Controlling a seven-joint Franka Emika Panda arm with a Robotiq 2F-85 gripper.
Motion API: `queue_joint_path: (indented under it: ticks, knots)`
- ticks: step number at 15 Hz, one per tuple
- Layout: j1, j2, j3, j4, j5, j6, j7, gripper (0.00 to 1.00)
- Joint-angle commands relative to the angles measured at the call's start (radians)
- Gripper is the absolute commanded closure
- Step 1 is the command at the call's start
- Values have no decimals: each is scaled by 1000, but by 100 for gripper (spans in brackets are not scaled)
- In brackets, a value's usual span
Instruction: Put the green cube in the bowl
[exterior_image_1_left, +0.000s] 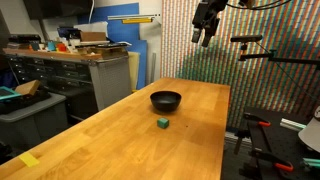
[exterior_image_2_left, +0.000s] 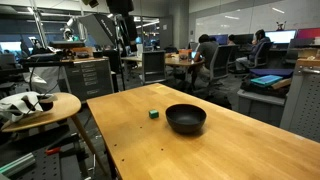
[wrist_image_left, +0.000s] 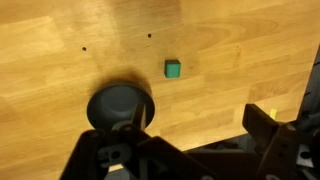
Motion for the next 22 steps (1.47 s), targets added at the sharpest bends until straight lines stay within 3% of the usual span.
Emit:
queue_joint_path:
  ticks: [1,11,16,22]
  knots:
    - [-4,0,4,5,2,-2,-2,0]
    - [-7,4,9,13,-4,13,5,0]
    - [-9,108,50,29,-39,112,36,0]
    - [-11,298,129,52,-146,245,167,0]
